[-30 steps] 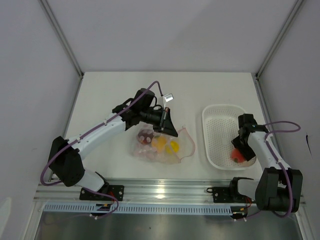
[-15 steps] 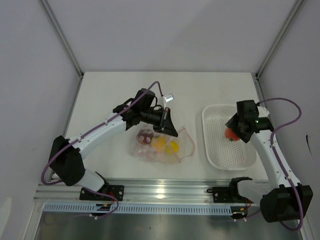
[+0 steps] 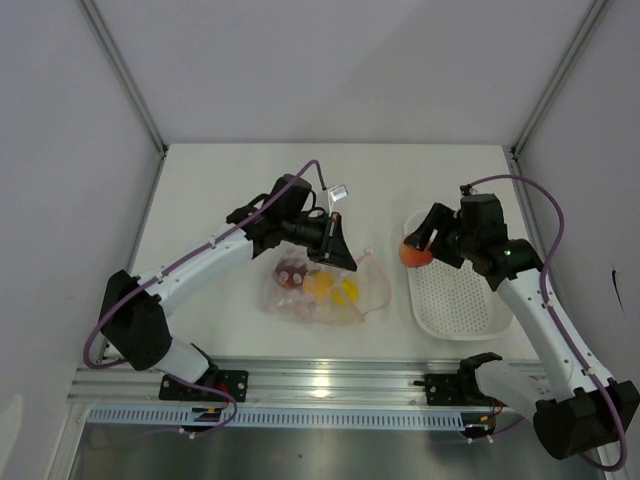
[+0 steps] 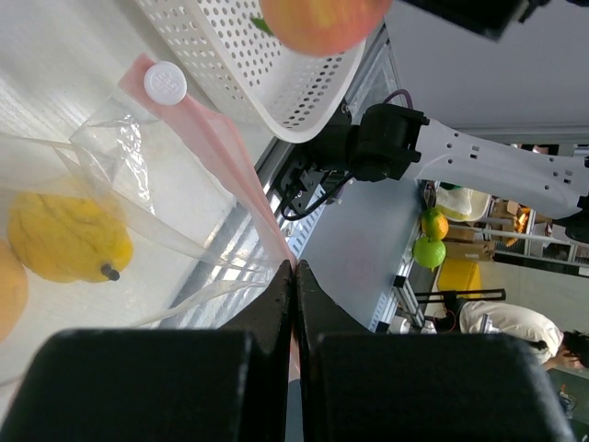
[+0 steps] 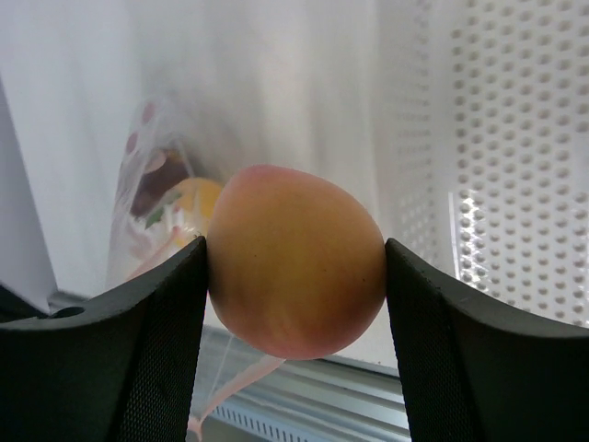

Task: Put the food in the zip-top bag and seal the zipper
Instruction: Place the fake fruit in the zipper food storage bag.

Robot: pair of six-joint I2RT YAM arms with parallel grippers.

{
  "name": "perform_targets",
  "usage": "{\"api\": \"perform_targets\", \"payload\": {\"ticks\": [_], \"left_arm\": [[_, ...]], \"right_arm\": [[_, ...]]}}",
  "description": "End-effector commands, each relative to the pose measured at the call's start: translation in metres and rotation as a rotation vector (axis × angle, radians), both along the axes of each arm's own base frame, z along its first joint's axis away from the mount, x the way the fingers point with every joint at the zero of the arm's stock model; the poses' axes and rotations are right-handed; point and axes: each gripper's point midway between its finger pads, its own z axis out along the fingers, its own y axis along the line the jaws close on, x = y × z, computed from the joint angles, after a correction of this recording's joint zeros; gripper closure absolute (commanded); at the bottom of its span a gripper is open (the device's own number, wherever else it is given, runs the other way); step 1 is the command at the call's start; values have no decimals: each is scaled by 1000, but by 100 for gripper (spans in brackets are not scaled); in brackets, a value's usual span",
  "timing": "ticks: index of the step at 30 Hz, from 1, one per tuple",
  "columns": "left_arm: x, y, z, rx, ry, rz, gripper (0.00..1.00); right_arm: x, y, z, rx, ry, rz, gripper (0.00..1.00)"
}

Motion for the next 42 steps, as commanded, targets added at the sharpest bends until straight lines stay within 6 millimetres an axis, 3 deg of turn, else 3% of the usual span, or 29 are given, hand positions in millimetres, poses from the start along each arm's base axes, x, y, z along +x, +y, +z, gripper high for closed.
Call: {"api": "perform_targets", "payload": {"ticks": [1,15,18,21,24,25,26,35,42], "left_arm": [[3,-5,18,-30,-29,-5,99],[11,-8,31,-26,-66,1,99],[12,-9,35,-30,-72,-1,99],[12,-9,38,-34,-73,0,99],[11,-8,41,-36,-79,0,99],[11,-8,42,-37,-80,0,99],[11,-8,42,-37,-80,0,99],[10,-6,43,-34,-84,6,99],[20,-9,48,-33,-89,62,99]], "right_arm": [[-3,35,41,94,-126,156,100],[-61,101,44,162,-103,448,100],[-70,112,40,171,-97,490,88],[-72,117,28,169,-74,498,66],[-67,119,20,159,-62,484,31],[-65,119,20,158,-64,478,9],[-64,119,19,154,-64,473,1],[-52,101,31,67,-99,387,1],[-72,85,47,55,-114,402,1]]}}
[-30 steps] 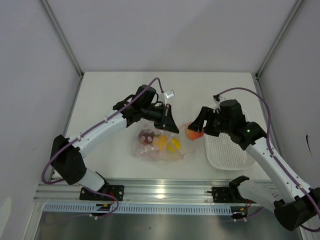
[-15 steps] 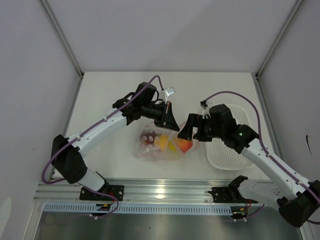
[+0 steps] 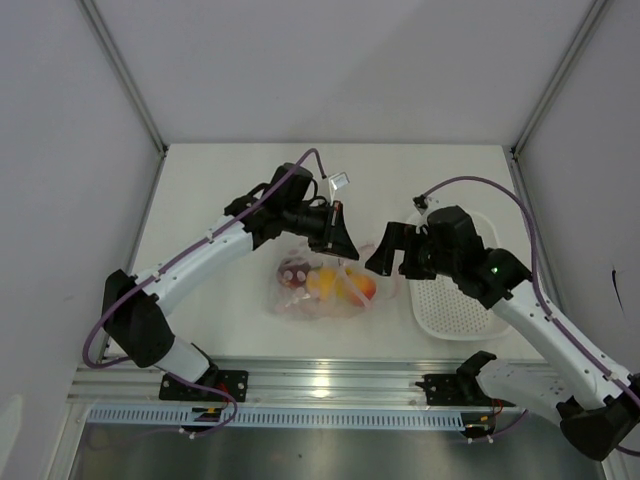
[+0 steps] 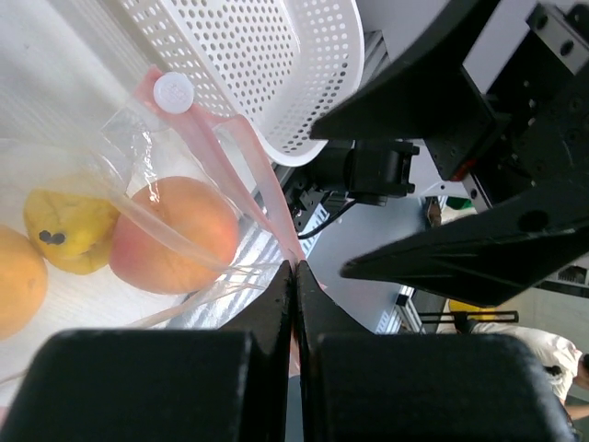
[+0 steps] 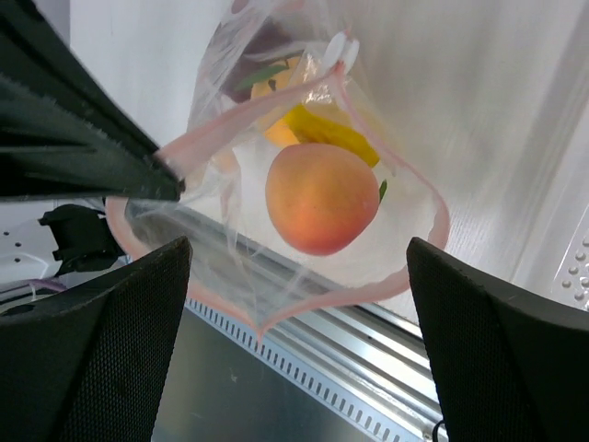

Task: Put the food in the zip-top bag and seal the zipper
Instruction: Adjust the zipper food storage bag at the center of the board.

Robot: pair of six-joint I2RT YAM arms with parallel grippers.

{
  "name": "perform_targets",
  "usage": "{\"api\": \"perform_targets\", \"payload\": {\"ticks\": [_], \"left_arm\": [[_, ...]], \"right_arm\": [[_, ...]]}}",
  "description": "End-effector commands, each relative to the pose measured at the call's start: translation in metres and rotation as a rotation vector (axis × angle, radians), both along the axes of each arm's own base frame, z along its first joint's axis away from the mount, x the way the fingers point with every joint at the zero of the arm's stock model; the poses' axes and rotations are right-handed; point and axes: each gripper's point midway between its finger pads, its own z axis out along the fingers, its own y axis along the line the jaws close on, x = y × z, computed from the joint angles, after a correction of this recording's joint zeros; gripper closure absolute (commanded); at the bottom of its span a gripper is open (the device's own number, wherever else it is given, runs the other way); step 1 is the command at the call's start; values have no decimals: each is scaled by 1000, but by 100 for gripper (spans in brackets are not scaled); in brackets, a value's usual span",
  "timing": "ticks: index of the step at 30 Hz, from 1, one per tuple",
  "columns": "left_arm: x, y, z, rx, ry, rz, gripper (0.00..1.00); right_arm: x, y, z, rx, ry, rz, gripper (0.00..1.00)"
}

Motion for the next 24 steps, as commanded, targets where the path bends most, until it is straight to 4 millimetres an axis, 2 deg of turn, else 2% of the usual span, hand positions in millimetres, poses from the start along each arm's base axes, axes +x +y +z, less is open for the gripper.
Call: {"api": "perform_targets", "payload": {"ticks": [1,4,6,9,12,16,21,22,24], "left_arm": [[10,-7,29,-52,-62,33,99],[16,-11,33,-63,-59,58,99],[14,-14,37,-82,-51,38,99],[12,-13,38,-85,-50,24,99],[8,-11,37,-79,-48,14,99],[5,-7,40,-76,-63,14,100],[1,-5,44,-84,-63,7,99],[2,-6,46,-92,-68,4,99],[1,-6,47,-96,-64,3,99]], "right_arm": [[-14,-6,22,25,-43,27,1],[-28,-3,20,53,-19,58,1],[-27,-15,16,22,-36,3,1],[-13,-40,1,-90,-31,-107,1],[-2,-47,-9,-115,14,-141,1],[18,-68,-25,-123,50,-214,3],[24,-60,-41,-78,91,-164,8],[23,-59,-51,-82,116,-161,11],[25,-51,-55,-46,119,-136,16]]}}
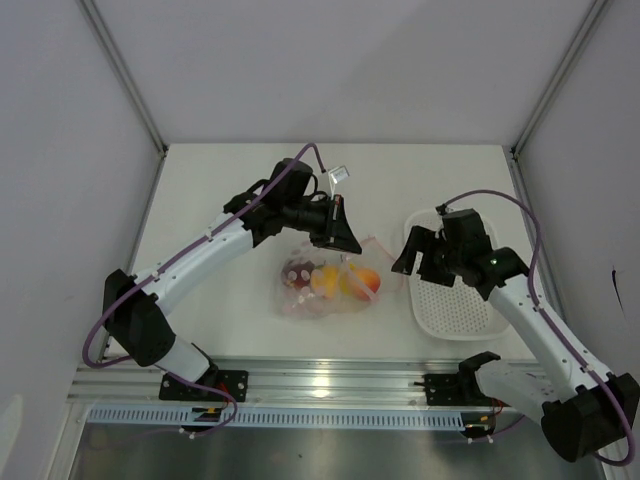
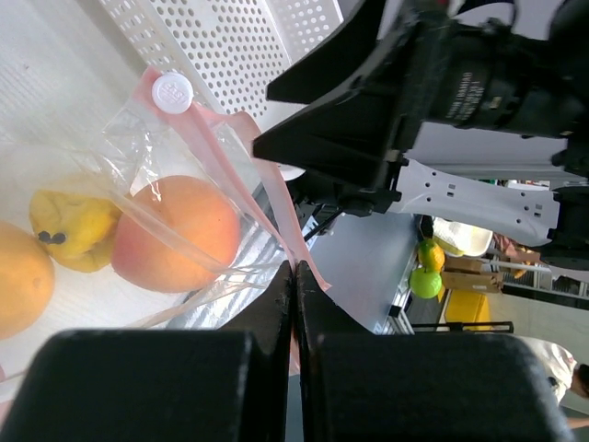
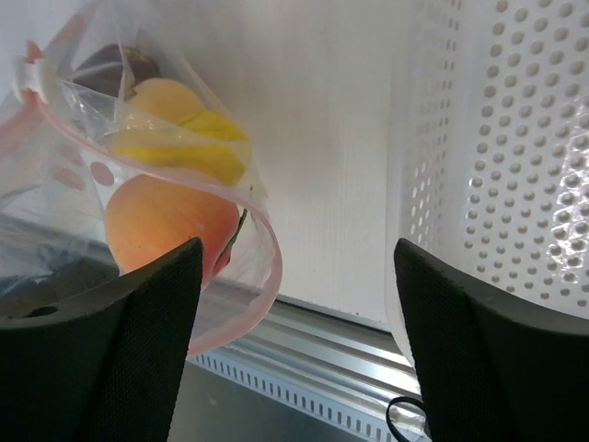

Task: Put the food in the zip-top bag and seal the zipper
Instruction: Adjust the zipper food storage bag at the center of the board.

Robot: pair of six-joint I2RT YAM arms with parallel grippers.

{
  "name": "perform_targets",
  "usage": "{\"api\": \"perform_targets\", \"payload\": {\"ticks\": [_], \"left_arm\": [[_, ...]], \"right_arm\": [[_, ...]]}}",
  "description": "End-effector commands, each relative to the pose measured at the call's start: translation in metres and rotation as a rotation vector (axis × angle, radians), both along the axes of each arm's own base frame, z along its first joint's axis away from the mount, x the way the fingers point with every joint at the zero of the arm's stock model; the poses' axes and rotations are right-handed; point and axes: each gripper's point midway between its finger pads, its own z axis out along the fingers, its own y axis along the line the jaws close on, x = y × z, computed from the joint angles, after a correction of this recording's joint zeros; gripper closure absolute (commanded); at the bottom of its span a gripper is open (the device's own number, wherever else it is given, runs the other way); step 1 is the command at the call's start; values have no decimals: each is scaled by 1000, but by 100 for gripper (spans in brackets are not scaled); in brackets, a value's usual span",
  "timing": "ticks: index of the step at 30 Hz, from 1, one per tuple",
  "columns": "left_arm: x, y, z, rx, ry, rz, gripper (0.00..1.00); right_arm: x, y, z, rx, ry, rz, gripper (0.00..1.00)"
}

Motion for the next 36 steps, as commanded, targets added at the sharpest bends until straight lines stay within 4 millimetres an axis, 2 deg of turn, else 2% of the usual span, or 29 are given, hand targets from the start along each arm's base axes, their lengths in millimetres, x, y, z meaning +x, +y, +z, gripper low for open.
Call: {"api": "perform_targets", "payload": {"ticks": [1,5,7,8,9,10,11,13,16,20,21,27,30,31,33,34,36], "left_arm": [[-8,-1,36,-80,-58,-31,99],[-10,-1,38,-86,-59,-37,99],[-12,0,40,-90,-58,-42,99],[-13,0,38,-89,-54,-48,100],[-14,0,40,-95,-58,-53,99],[-15,0,40,-95,-62,-58,99],[-16,1,41,-98,-58,-66,100],[-18,0,39,-98,-55,-79,100],[-17,0,36,-92,-60,-85,99],[-22,3,38,-77,-88,-100,99],[-22,4,42,-73,-118,-96,99],[-40,19,55,-58,-323,-143,99],[-38,27,31,-3,-305,-107,99],[-36,30,12,42,-269,-89,99],[-35,30,-9,95,-203,-78,99],[-35,32,-20,123,-178,-72,99],[-33,36,-36,160,-145,-51,99]], "right_arm": [[3,18,-7,72,-5,74,18],[6,37,-11,139,-17,123,30],[6,43,-14,158,-14,147,43],[5,46,-17,162,-2,155,50],[3,49,-18,166,2,169,66],[2,52,-17,170,-1,182,74],[1,53,-15,171,-5,189,89],[-3,56,-7,174,-33,209,100],[-8,58,5,198,-67,232,100],[-23,64,37,263,-126,293,100],[-30,66,52,285,-153,320,100],[-69,74,110,331,-252,432,100],[-74,80,120,357,-273,445,100],[-73,83,117,358,-262,448,100],[-70,91,113,364,-253,453,100],[-67,96,101,350,-224,451,100],[-65,108,93,343,-222,469,100]]}}
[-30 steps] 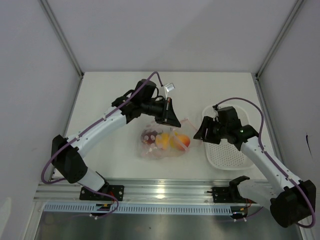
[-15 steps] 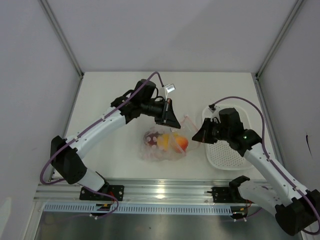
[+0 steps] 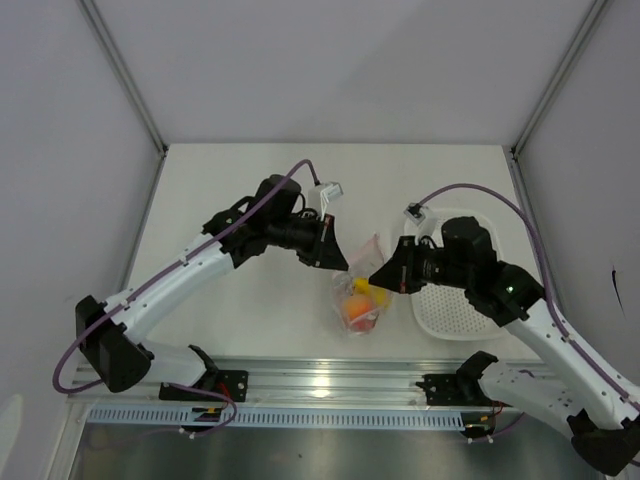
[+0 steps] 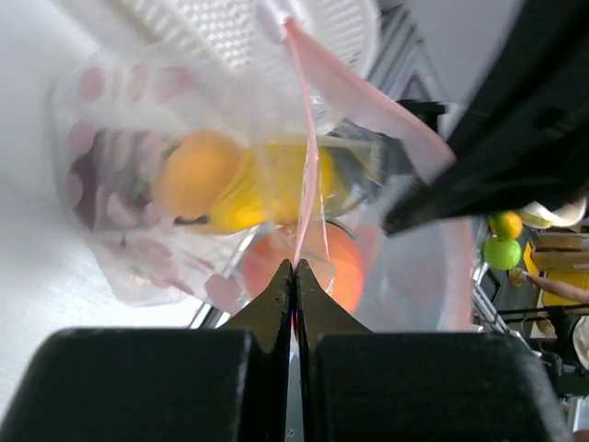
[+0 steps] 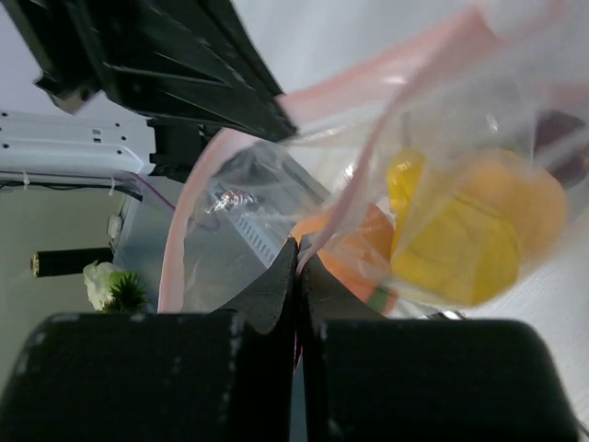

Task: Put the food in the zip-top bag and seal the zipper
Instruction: Adjust the zipper food storage bag at the center of the board.

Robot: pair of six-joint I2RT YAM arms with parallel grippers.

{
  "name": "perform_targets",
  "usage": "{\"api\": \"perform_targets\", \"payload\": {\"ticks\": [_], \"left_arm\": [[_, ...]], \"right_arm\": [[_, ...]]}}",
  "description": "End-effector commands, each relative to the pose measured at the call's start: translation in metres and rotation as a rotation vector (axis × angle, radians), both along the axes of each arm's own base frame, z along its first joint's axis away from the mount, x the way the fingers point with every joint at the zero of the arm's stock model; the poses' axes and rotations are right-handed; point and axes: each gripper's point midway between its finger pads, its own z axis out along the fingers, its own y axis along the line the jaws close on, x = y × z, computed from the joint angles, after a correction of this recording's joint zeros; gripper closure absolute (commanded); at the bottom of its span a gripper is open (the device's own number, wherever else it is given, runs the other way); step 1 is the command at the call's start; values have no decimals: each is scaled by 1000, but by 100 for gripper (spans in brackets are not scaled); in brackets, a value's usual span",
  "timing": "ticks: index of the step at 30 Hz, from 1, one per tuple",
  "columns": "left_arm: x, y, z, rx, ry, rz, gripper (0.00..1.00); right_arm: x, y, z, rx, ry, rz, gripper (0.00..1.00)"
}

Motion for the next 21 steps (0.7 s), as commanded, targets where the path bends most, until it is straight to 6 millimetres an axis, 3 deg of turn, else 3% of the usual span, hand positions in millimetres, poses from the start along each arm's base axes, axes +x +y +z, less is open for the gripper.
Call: {"api": "perform_targets", "payload": {"ticks": [1,4,7,13,15,17,19,21], "left_arm": [[7,11,-52,144,80,64,99],[11,14,-48,141,64,90,99],[15,14,-29,116,18,92,99],[5,7,34,-43,-112,15,99],[-6,9,61,-130,-170,-25,99],[-16,13,81,-188,-216,-42,99],[-18,16,87,-199,-235,-30,99],[-13,21,84,-179,-238,16,99]], "right_arm": [[12,22,-10,-3,0,5,100],[15,37,-18,-55,-4,31,100],[13,43,-10,-69,-45,55,100],[-5,30,50,38,-190,59,100],[-17,21,78,101,-243,60,100],[-26,17,93,148,-263,69,100],[-34,12,105,187,-276,78,100],[-36,13,100,186,-262,83,100]]}}
